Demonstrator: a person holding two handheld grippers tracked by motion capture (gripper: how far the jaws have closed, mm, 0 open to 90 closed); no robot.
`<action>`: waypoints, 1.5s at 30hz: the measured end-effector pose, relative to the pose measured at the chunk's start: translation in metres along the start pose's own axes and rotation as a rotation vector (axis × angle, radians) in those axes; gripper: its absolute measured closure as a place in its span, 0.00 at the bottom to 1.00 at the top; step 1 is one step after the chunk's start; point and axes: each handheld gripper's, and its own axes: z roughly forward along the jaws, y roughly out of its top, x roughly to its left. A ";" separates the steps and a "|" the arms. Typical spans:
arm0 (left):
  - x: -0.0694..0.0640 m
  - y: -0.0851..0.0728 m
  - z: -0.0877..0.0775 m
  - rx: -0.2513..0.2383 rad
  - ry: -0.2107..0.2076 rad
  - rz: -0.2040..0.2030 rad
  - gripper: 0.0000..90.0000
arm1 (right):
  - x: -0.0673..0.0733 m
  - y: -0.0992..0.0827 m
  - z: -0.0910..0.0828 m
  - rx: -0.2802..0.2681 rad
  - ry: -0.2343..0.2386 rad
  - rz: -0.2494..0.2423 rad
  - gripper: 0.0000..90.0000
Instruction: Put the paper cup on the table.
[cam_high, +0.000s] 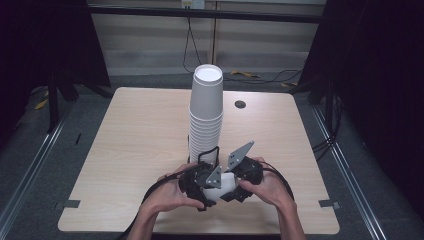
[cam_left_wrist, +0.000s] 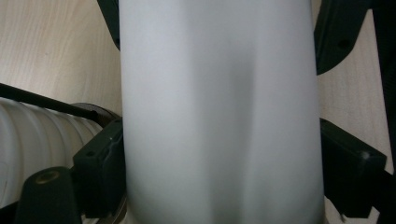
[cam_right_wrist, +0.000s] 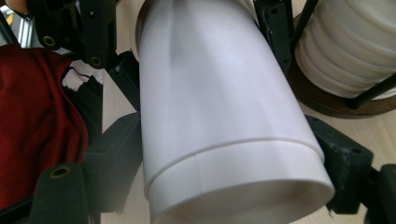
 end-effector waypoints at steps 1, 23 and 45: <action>0.000 -0.002 0.000 -0.014 -0.014 -0.004 0.17 | -0.001 0.000 -0.001 0.003 0.015 0.000 0.24; 0.002 -0.015 -0.006 -0.141 -0.048 -0.022 0.16 | 0.001 -0.001 -0.001 -0.012 0.040 0.007 0.26; 0.004 -0.033 -0.044 -0.449 0.055 -0.086 0.17 | -0.003 -0.019 -0.016 -0.096 -0.014 0.045 0.25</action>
